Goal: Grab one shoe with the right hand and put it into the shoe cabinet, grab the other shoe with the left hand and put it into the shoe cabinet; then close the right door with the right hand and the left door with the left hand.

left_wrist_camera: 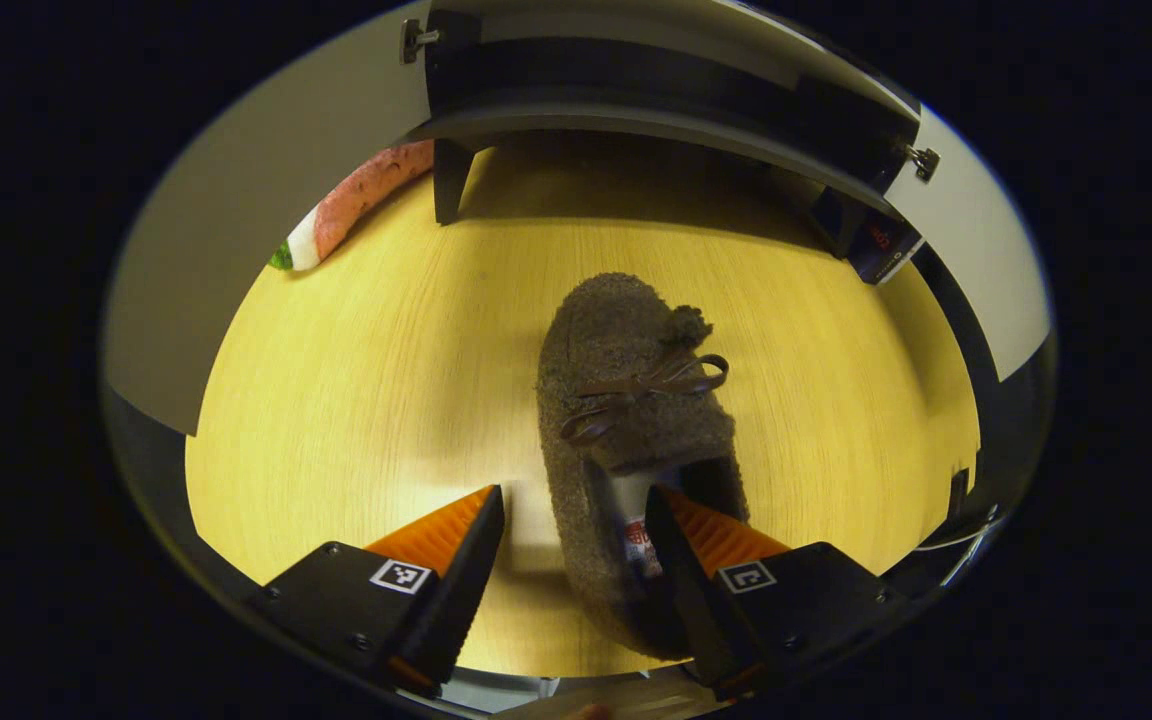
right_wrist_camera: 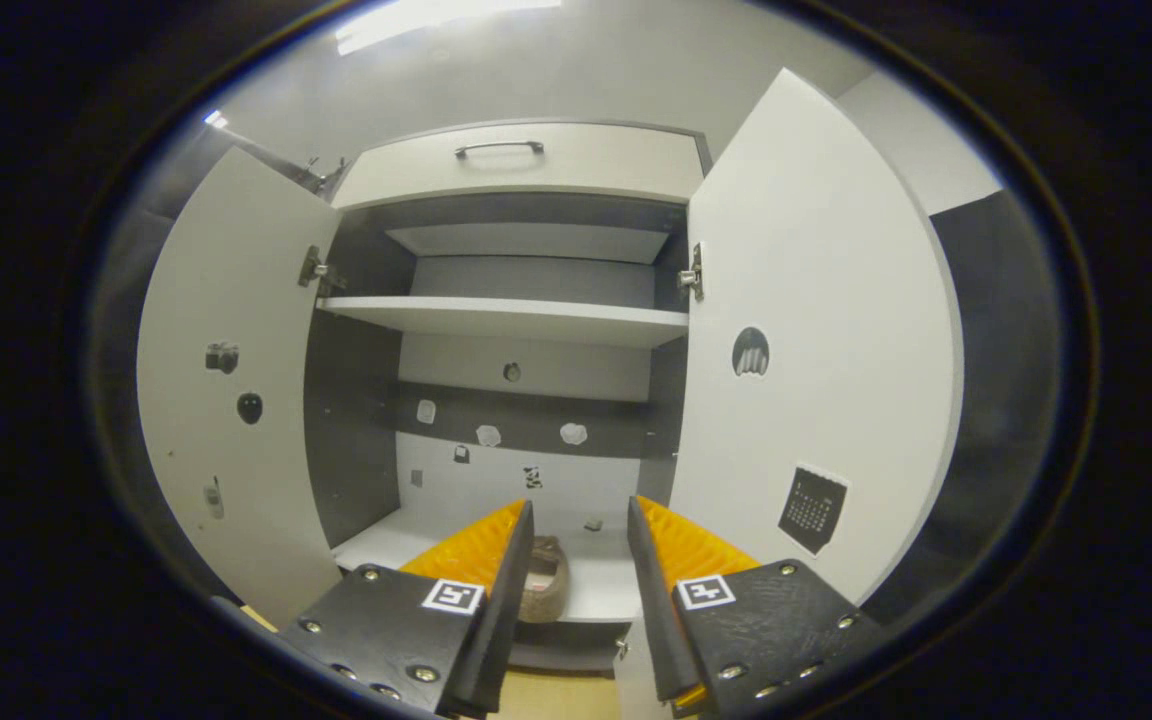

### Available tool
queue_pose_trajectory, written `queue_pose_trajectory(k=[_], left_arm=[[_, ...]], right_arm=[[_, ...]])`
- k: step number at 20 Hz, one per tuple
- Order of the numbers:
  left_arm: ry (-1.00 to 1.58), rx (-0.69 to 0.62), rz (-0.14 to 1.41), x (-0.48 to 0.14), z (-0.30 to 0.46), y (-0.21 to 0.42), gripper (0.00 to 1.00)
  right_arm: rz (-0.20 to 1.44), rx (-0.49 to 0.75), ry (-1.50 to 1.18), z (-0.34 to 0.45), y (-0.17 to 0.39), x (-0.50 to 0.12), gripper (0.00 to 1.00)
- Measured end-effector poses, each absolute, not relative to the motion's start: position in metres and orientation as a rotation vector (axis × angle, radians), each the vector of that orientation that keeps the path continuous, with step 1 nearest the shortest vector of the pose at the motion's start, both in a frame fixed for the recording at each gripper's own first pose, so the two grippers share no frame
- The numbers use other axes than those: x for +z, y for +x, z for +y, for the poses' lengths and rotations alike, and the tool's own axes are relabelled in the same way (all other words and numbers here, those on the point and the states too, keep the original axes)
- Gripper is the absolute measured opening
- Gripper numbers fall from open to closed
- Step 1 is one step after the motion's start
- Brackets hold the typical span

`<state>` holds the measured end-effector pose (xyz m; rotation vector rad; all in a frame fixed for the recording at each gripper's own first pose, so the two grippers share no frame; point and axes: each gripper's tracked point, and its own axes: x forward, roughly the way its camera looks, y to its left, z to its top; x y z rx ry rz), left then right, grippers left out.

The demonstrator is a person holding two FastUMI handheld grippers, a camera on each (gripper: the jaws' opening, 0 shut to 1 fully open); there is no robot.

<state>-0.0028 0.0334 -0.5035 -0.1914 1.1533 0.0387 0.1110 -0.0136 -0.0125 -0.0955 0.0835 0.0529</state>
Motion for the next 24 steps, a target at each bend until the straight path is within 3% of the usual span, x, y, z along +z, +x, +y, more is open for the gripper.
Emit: queue_pose_trajectory(k=[1, 3, 4, 7, 8, 9, 10, 12, 17, 24], left_arm=[[-0.214, 0.036, 1.162, -0.504, 0.029, -0.003, 0.87], [-0.245, 0.027, 1.162, -0.504, 0.022, -0.001, 0.72], [-0.240, 0.029, 1.168, -0.504, 0.021, -0.002, 0.57], [-0.221, 0.022, 1.177, -0.505, 0.024, -0.003, 0.48], [-0.201, 0.050, 1.179, -0.504, 0.031, -0.002, 0.38], [-0.204, 0.077, 1.177, -0.502, 0.039, -0.002, 0.36], [-0.215, 0.094, 1.177, -0.504, 0.038, -0.002, 0.09], [-0.189, 0.099, 1.188, -0.502, 0.041, 0.000, 0.02], [-0.149, 0.101, 1.140, -0.476, 0.045, 0.018, 0.01], [-0.132, 0.056, 0.948, -0.379, 0.038, 0.050, 0.01]], right_arm=[[0.084, 0.054, -0.097, -0.014, 0.109, -0.012, 0.56], [0.085, 0.060, -0.094, -0.013, 0.106, -0.011, 0.56], [0.082, 0.064, -0.090, -0.012, 0.107, -0.010, 0.56], [0.071, 0.069, -0.087, -0.012, 0.105, -0.007, 0.55], [0.067, 0.065, -0.090, -0.015, 0.105, -0.006, 0.55], [0.065, 0.064, -0.093, -0.016, 0.104, -0.005, 0.56], [0.064, 0.063, -0.094, -0.018, 0.103, -0.005, 0.56], [0.061, 0.061, -0.093, -0.021, 0.101, -0.003, 0.56], [0.046, 0.052, -0.086, -0.031, 0.093, 0.004, 0.56], [0.024, 0.051, -0.071, -0.035, 0.085, 0.010, 0.56]])
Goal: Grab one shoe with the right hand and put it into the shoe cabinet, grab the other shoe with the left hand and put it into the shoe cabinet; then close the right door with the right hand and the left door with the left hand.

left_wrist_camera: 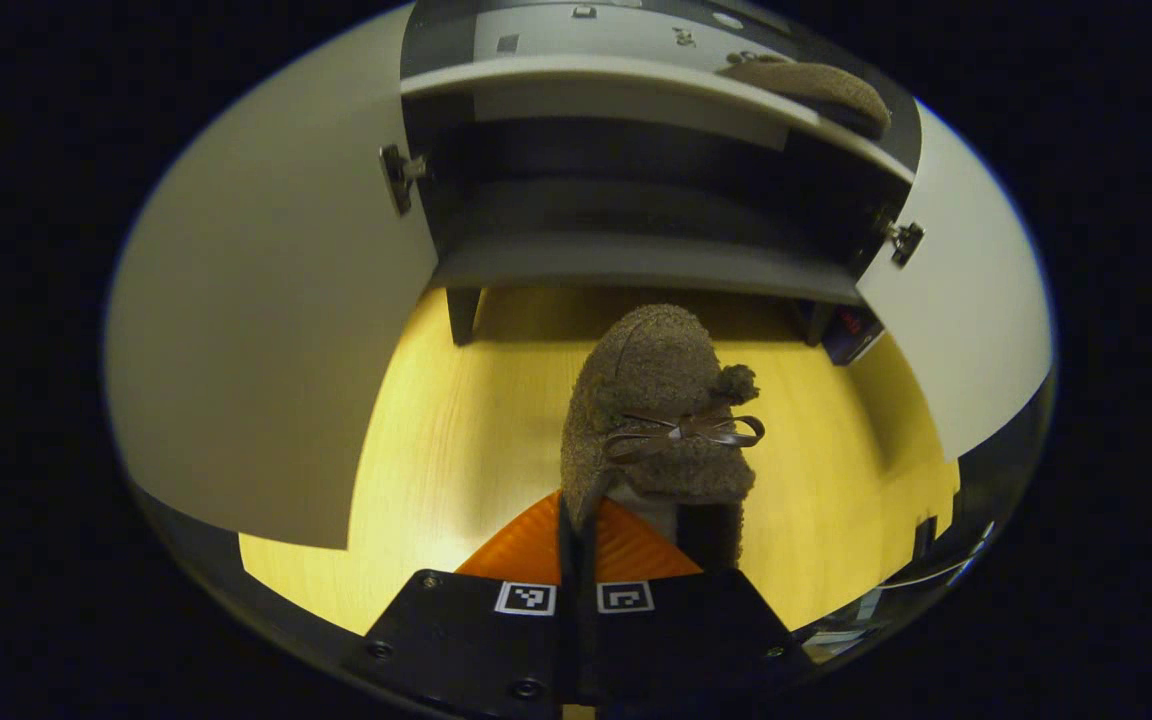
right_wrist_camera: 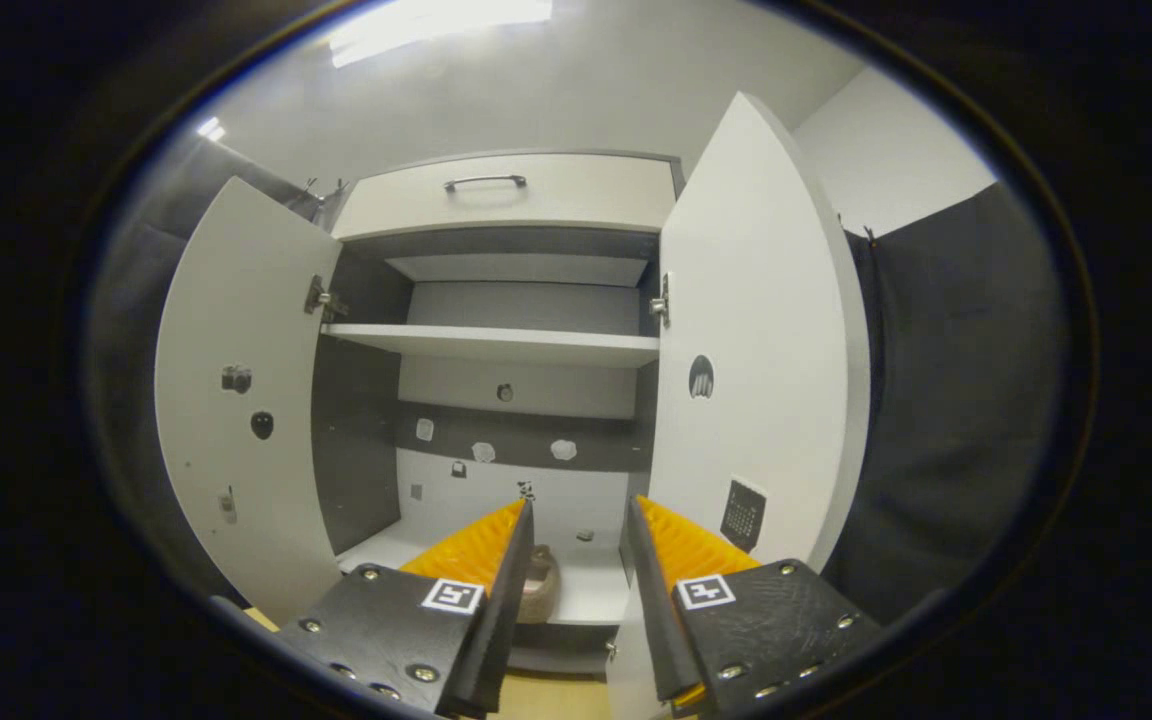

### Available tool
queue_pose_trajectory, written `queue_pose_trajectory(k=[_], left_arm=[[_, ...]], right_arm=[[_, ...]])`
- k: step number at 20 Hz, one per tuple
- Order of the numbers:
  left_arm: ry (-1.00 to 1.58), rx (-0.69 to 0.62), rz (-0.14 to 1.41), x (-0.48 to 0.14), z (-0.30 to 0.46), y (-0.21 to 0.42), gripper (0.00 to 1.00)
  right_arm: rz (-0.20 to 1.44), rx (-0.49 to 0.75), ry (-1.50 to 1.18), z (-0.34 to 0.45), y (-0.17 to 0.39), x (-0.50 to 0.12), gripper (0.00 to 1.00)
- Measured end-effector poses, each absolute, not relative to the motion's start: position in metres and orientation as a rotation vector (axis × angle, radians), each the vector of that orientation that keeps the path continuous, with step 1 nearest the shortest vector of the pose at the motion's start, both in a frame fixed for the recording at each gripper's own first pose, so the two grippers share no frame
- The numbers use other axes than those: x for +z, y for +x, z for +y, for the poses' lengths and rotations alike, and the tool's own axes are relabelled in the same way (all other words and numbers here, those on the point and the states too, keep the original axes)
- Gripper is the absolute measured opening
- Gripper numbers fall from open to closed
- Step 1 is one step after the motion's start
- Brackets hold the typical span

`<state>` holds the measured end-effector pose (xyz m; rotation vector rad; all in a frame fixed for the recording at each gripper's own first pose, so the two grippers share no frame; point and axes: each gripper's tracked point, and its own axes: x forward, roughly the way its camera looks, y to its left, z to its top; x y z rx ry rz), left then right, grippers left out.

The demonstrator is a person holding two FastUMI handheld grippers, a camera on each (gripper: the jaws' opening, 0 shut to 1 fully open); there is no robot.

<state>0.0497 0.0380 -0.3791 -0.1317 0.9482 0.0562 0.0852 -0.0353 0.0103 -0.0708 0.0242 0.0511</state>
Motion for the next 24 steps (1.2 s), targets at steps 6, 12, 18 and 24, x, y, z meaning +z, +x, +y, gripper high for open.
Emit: queue_pose_trajectory(k=[6, 12, 18, 24], left_arm=[[-0.168, 0.043, 0.774, -0.281, 0.054, 0.097, 0.01], [-0.191, 0.040, 0.581, -0.184, 0.065, 0.187, 0.01], [-0.188, 0.066, 0.518, -0.138, 0.075, 0.274, 0.01], [-0.205, 0.103, 0.542, -0.137, 0.087, 0.337, 0.01]], right_arm=[[0.003, 0.068, -0.051, -0.029, 0.076, 0.016, 0.58], [-0.005, 0.086, -0.023, -0.022, 0.069, 0.018, 0.56], [-0.004, 0.092, -0.029, -0.014, 0.067, 0.015, 0.56], [0.023, 0.085, -0.036, -0.008, 0.065, 0.001, 0.56]])
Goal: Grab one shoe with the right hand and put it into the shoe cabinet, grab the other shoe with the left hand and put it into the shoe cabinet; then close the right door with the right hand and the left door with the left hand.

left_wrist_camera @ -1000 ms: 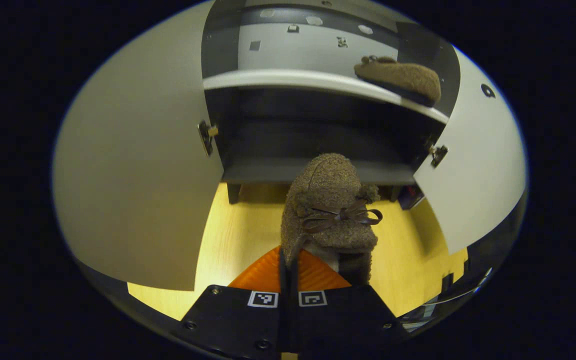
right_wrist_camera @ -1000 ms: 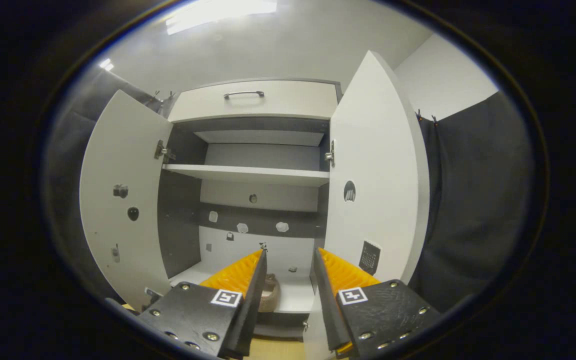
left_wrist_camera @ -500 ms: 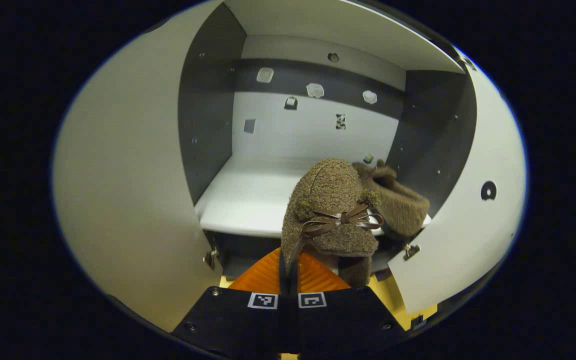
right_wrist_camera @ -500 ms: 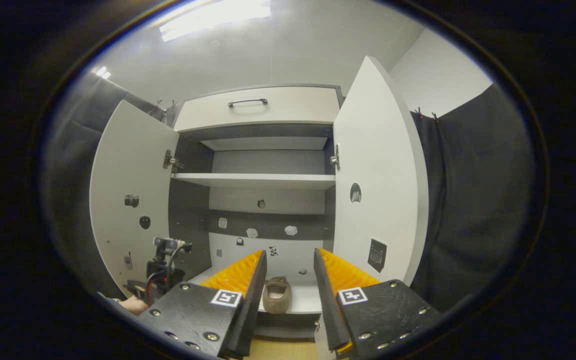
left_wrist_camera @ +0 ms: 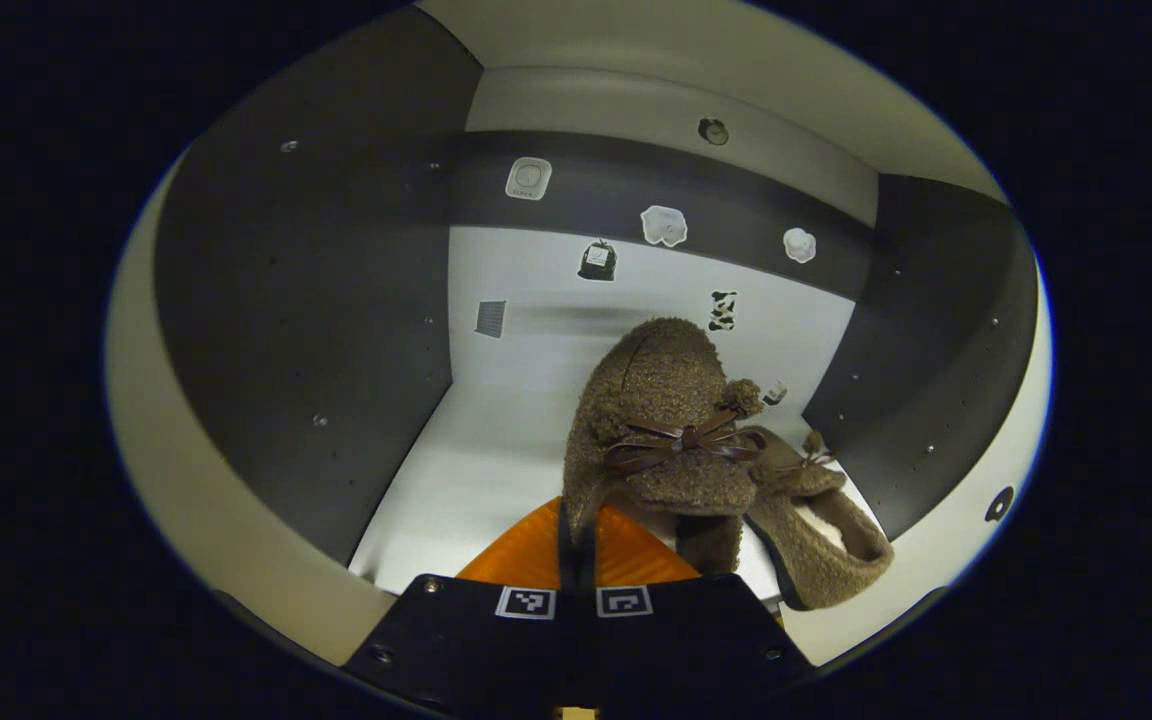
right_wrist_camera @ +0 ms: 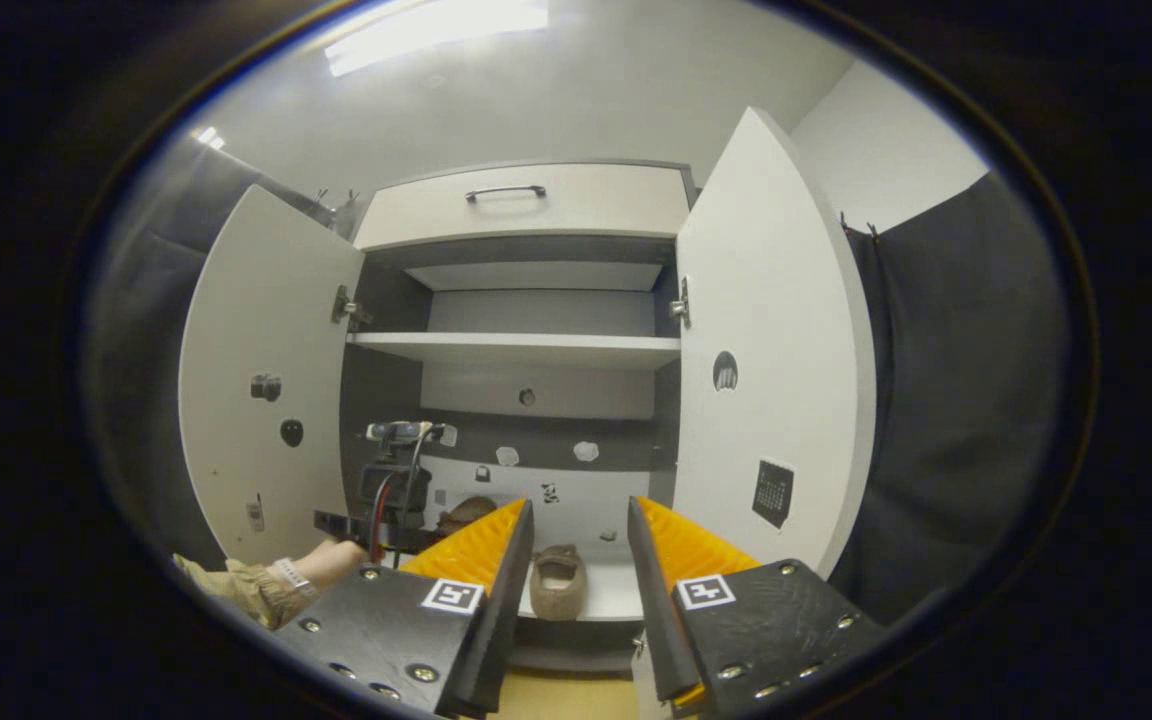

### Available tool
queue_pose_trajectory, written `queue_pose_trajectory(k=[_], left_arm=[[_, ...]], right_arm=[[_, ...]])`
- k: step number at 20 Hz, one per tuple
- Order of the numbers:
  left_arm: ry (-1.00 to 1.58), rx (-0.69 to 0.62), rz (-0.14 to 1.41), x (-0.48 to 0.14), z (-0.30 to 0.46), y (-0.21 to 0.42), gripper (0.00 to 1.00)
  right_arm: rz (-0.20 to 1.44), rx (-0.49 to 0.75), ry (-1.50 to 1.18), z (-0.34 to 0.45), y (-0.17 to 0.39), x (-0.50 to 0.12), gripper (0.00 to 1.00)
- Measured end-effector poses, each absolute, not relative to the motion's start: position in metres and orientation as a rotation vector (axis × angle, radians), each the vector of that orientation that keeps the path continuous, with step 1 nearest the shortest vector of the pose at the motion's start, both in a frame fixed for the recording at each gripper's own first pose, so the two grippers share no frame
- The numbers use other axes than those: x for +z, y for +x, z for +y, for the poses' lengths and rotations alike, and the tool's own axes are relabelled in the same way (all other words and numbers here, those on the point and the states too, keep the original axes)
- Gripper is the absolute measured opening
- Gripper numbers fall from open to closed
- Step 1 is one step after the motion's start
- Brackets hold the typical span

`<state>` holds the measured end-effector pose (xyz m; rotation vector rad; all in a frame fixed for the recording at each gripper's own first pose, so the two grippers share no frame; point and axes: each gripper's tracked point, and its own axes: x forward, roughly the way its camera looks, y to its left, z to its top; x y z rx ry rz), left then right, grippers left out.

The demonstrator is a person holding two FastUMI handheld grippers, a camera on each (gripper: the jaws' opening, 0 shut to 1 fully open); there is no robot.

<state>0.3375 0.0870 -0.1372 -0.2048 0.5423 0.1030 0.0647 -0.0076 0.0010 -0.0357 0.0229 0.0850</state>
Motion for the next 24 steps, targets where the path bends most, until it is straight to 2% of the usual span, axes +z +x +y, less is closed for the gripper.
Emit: queue_pose_trajectory(k=[10, 15, 17, 22, 24], left_arm=[[-0.135, 0.138, 0.632, -0.167, 0.097, 0.367, 0.01], [-0.098, 0.111, 0.681, -0.177, 0.097, 0.366, 0.07], [-0.077, 0.106, 0.674, -0.174, 0.098, 0.369, 0.08], [-0.032, 0.114, 0.653, -0.158, 0.101, 0.363, 0.19], [-0.027, 0.121, 0.606, -0.141, 0.103, 0.359, 0.19]], right_arm=[[0.041, 0.070, -0.044, -0.008, 0.062, -0.008, 0.56], [0.042, 0.074, -0.034, -0.008, 0.061, -0.007, 0.56], [0.044, 0.074, -0.032, -0.009, 0.059, -0.008, 0.56], [0.037, 0.067, -0.030, -0.016, 0.050, -0.003, 0.56], [0.032, 0.056, -0.030, -0.021, 0.045, -0.001, 0.56]])
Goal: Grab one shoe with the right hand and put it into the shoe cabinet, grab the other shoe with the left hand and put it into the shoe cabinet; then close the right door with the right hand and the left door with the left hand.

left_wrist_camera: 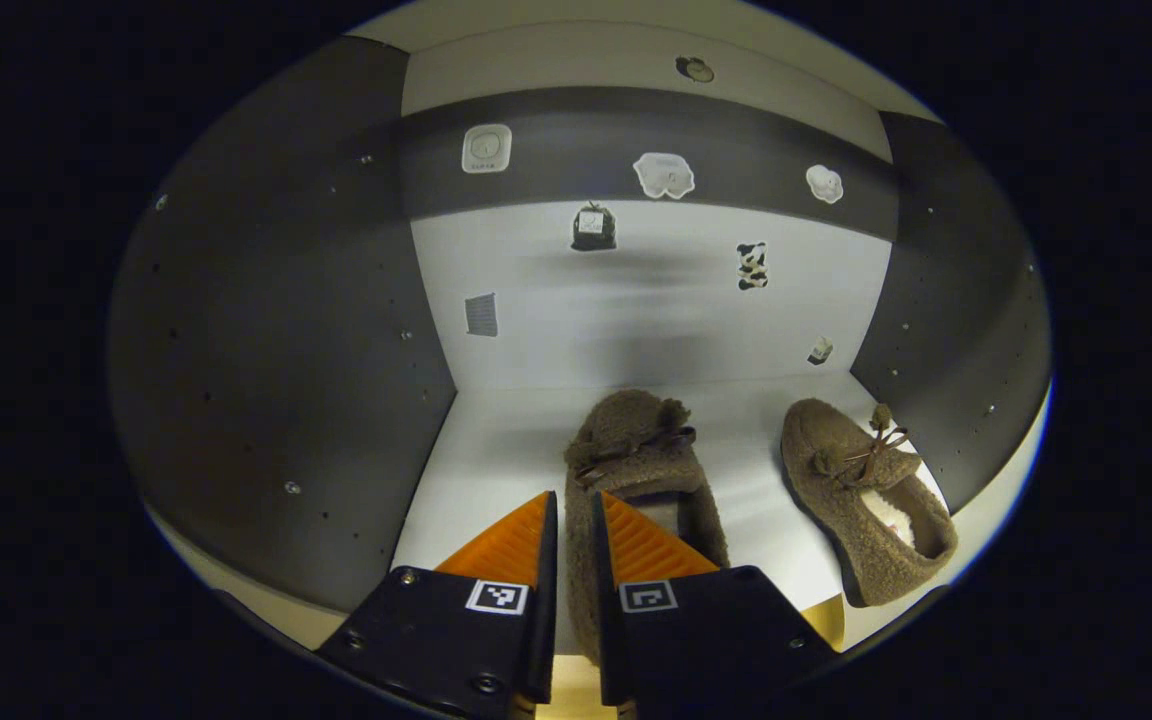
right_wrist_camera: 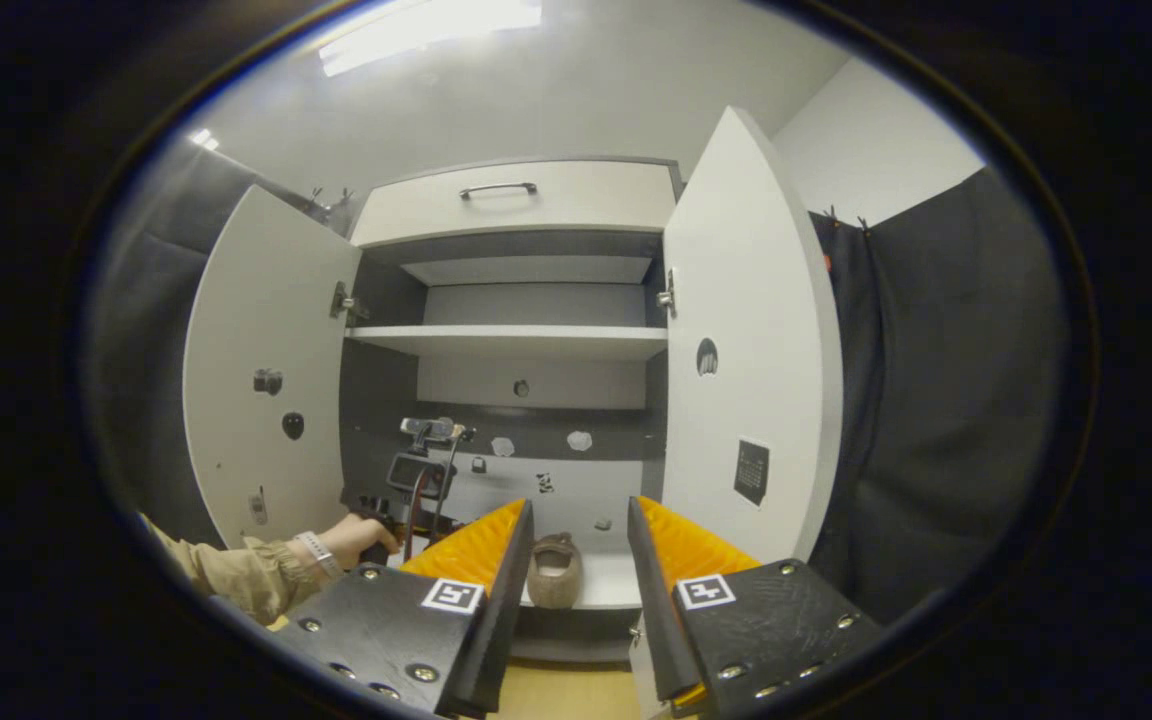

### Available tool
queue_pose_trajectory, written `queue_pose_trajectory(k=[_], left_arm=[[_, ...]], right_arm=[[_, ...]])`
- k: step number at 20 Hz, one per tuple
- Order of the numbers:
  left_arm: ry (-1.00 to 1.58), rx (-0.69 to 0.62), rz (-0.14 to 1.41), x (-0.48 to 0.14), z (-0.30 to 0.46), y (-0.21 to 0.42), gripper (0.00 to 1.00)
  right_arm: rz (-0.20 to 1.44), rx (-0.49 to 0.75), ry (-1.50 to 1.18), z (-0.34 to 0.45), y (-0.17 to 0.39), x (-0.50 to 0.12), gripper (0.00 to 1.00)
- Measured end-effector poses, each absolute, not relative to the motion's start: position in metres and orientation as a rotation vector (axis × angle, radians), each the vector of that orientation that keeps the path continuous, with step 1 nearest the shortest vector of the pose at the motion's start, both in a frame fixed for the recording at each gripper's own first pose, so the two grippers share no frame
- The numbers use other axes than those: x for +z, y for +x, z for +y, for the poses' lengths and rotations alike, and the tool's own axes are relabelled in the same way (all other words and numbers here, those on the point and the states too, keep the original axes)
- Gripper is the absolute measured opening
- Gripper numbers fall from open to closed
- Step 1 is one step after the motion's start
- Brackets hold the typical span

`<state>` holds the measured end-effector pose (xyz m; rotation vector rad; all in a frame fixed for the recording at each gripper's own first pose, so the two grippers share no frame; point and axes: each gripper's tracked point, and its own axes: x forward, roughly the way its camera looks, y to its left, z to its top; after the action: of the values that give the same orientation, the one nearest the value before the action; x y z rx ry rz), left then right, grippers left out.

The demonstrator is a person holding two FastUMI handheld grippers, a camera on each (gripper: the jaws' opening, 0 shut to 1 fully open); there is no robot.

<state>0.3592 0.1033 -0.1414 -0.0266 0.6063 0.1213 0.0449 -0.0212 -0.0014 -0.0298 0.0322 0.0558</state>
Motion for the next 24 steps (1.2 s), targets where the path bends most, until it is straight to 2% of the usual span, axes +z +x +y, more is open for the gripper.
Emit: queue_pose_trajectory(k=[3, 6, 13, 17, 21, 23, 24], left_arm=[[-0.005, 0.127, 0.492, -0.099, 0.107, 0.349, 0.19], [0.007, 0.101, 0.385, -0.055, 0.100, 0.327, 0.23], [-0.040, -0.039, 0.222, 0.017, 0.056, 0.255, 0.22], [-0.045, -0.105, 0.148, 0.048, 0.038, 0.216, 0.34], [-0.059, -0.163, 0.122, 0.062, 0.020, 0.188, 0.65], [-0.069, -0.172, 0.119, 0.063, 0.018, 0.179, 0.71], [-0.075, -0.172, 0.120, 0.063, 0.016, 0.177, 0.79]], right_arm=[[0.026, 0.029, -0.030, -0.035, 0.036, 0.002, 0.56], [0.023, -0.009, -0.038, -0.055, 0.028, 0.006, 0.56], [0.024, -0.150, -0.074, -0.126, 0.008, 0.008, 0.56], [0.048, -0.230, -0.079, -0.171, 0.000, 0.001, 0.56], [0.057, -0.263, -0.060, -0.202, 0.001, -0.003, 0.57], [0.062, -0.253, -0.054, -0.207, 0.003, -0.004, 0.63], [0.061, -0.246, -0.049, -0.209, 0.005, -0.004, 0.74]])
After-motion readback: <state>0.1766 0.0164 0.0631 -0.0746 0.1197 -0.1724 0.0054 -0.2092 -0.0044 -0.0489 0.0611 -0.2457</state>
